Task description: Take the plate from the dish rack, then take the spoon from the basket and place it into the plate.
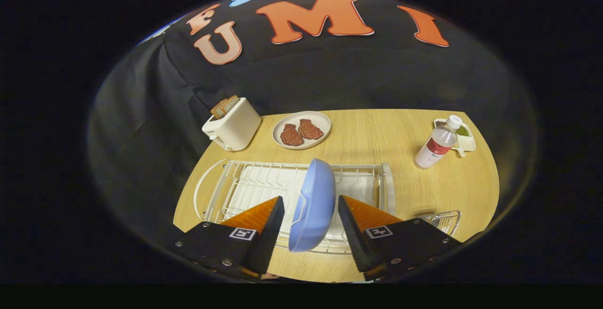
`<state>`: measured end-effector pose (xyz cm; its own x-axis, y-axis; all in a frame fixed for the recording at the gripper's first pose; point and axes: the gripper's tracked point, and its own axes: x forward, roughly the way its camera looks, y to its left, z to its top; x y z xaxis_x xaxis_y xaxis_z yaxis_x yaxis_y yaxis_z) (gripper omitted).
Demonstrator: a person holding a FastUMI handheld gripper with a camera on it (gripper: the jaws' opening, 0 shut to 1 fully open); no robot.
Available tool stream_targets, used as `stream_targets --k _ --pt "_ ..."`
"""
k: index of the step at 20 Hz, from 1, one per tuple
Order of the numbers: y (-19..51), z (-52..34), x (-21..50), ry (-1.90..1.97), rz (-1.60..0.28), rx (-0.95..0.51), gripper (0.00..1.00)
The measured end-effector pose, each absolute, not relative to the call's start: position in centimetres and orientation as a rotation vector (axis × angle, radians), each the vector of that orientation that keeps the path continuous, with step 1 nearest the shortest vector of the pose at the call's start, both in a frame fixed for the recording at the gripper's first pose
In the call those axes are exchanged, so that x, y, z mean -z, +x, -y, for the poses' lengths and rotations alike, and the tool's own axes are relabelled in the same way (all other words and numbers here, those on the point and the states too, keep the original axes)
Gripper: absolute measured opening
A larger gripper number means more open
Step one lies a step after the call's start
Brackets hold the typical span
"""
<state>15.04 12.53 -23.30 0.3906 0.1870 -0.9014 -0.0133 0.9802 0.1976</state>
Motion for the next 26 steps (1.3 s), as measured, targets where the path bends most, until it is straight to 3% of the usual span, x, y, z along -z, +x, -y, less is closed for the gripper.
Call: stream_targets --k 5,13,16,26 --pt "15.6 -12.3 25.0 0.105 -1.218 -0.079 0.41" --pt "15.6 -9.4 26.3 -0.099 -1.242 0.076 0.25" --pt "16.6 -9.2 25.2 -0.181 -1.207 0.104 0.21" --pt "18.4 -10.3 21.1 -0.319 -1.089 0.142 0.2"
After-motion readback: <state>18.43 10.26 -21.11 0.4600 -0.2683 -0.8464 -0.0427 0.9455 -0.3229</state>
